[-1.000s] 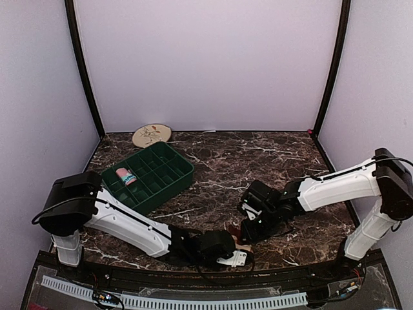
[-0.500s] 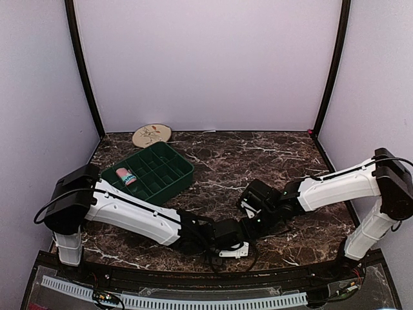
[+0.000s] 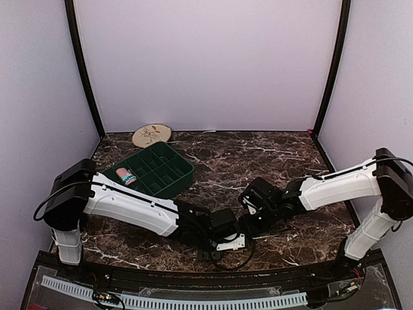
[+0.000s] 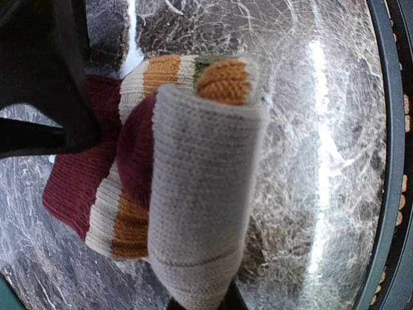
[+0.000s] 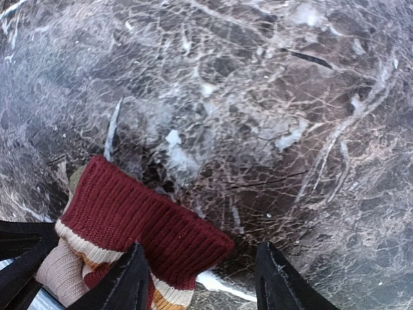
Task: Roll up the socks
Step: Roll the sock at the center of the board.
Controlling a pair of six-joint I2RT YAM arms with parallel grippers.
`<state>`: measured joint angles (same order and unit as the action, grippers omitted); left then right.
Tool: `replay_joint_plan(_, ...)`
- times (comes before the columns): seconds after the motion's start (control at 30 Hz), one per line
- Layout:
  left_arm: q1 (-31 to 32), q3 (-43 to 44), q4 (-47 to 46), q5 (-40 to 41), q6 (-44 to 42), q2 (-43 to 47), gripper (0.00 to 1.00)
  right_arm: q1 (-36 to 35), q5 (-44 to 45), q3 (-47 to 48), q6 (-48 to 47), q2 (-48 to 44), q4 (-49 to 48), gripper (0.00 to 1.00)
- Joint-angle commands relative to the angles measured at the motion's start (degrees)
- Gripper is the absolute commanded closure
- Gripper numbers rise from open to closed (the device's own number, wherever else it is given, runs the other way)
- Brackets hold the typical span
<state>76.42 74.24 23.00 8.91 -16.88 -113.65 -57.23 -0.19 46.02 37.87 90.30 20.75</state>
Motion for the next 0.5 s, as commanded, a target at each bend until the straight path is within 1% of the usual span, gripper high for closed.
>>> replay_joint_plan(0.0, -1.1, 0.2, 10.0, -5.2, 0.3, 0.5, 1.00, 0.7, 2.3, -1.8, -0.6, -1.3, -1.8, 0.42)
replay_joint_plan(0.1, -1.6, 0.9, 11.5, -6.2, -0.1, 0.5, 1.00, 0.9, 3.6, -2.8, -0.1, -3.0, -3.2, 0.41)
replay_joint_plan(0.2, -2.1, 1.8, 12.9, -7.6, -0.3, 0.3, 1.00, 1.2, 6.1, -3.8, 0.5, -5.9, -4.2, 0.38)
replay_joint_plan(0.47, -3.0, 4.9, 16.3, -10.3, -2.3, -1.1, 1.00, 1.6, 8.8, -9.2, 2.4, -14.7, -4.1, 0.37)
